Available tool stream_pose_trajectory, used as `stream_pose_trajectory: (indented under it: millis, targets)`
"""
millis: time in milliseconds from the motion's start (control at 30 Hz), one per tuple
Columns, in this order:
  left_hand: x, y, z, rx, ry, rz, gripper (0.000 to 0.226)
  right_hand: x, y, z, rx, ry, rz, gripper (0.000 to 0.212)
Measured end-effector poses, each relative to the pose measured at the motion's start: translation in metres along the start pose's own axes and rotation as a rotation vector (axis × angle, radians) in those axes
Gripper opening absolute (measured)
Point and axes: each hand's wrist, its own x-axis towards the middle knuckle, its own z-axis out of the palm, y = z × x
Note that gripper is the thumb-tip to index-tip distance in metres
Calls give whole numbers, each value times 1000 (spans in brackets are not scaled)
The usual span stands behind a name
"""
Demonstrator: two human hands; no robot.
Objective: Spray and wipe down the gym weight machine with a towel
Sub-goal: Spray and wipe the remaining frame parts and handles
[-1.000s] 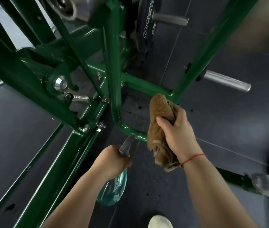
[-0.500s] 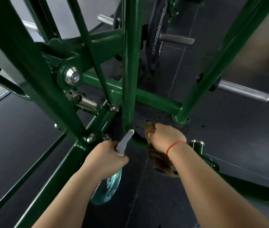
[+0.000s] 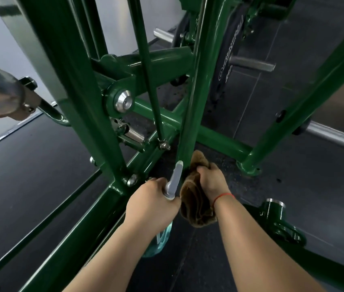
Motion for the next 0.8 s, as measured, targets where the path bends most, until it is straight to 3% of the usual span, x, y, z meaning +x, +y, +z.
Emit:
stream_pose_trajectory:
  millis: [133,233,400,467,533,633,800]
  targets:
    - [2,5,2,-42,95,65,7,-7,-10,1,319,-16,-87,18]
    - [3,4,-1,-108,171,63,22,-20,-23,2,682,-44,-156,31]
    - [5,-10,-8,-233,234,-4,12,-40,-46,-1,980,125,-445,54]
    - [6,-16,-10,-253,239,-18,12,-43,-55,2,916,208,-618,58]
    - [5,-21,-12,-278,246,-31,12,-43,-58,13,645,325,-699,66]
    - [2,-25,-15,-294,226,-38,12,-42,-49,33,316,437,-699,85]
    - [-1,-31,-14,-183,165,-5,15,-42,-26,53,208,420,-592,100]
